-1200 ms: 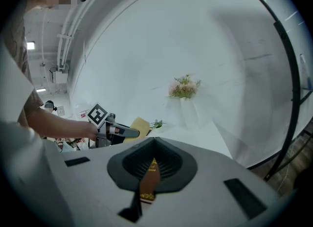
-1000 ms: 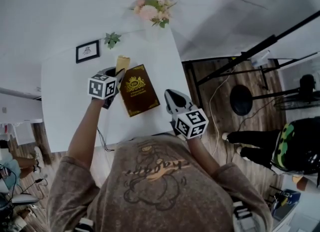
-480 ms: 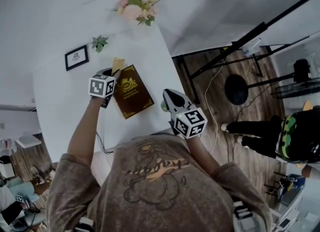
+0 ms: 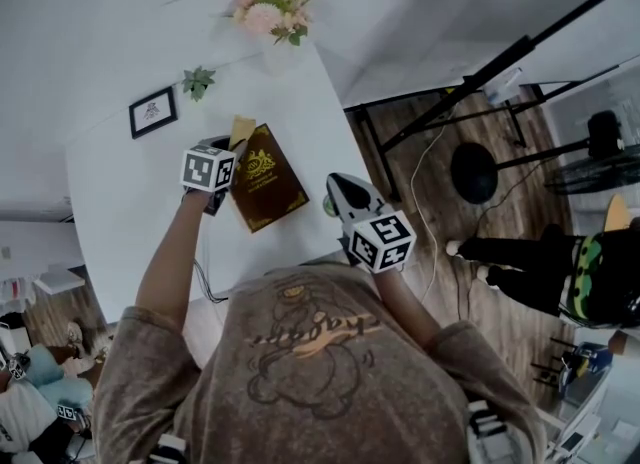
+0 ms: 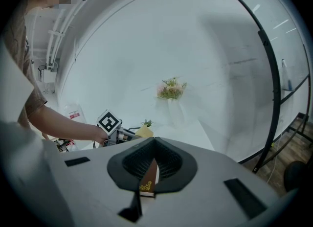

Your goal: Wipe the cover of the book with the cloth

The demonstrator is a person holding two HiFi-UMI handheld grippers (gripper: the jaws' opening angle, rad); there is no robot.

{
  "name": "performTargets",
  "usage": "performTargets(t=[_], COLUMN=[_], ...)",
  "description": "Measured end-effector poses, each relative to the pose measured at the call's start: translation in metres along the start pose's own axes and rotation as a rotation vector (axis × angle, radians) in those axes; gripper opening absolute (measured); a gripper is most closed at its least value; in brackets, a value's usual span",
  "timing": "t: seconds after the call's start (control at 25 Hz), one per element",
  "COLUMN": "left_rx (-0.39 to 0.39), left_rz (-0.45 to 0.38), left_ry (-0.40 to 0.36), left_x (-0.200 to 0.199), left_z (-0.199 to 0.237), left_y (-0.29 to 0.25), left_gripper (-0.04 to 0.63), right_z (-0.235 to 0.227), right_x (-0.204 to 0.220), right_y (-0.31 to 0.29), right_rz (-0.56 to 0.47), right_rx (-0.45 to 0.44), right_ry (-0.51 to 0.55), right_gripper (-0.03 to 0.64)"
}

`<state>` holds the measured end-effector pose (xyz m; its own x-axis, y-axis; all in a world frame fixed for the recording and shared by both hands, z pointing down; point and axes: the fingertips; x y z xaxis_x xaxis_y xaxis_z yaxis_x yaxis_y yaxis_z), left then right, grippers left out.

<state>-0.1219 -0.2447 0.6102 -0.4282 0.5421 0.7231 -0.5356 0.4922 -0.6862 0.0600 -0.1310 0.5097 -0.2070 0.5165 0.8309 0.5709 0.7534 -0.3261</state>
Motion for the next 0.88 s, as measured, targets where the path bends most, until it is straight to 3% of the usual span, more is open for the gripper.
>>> performTargets(t=[0.56, 0.88], left_rx=[0.103, 0.178], left_rz=[0.014, -0.002], left_ry=[-0.009, 0.032], left_x=[0.009, 0.019], left_z=[-0.062, -0.1], left_y=[0.002, 0.007], left_gripper=[0.061, 0.061], right_z=[-0.001, -0.006], right_x=[0.001, -0.001], right_y=[0.006, 0.006], right_rz=[0.004, 0.003], right_rx=[-0.006, -0.011], right_ry=[-0.007, -0.012], right_gripper=[0.005, 0.005])
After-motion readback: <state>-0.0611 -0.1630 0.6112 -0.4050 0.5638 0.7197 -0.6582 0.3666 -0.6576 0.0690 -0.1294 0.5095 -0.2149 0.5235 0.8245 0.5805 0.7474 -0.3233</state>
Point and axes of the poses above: the fingertips, and each gripper's own axes: y backward along the fingers, z to its left, x out of its underside, and after that the axes turned 11 degrees about -y, right-handed
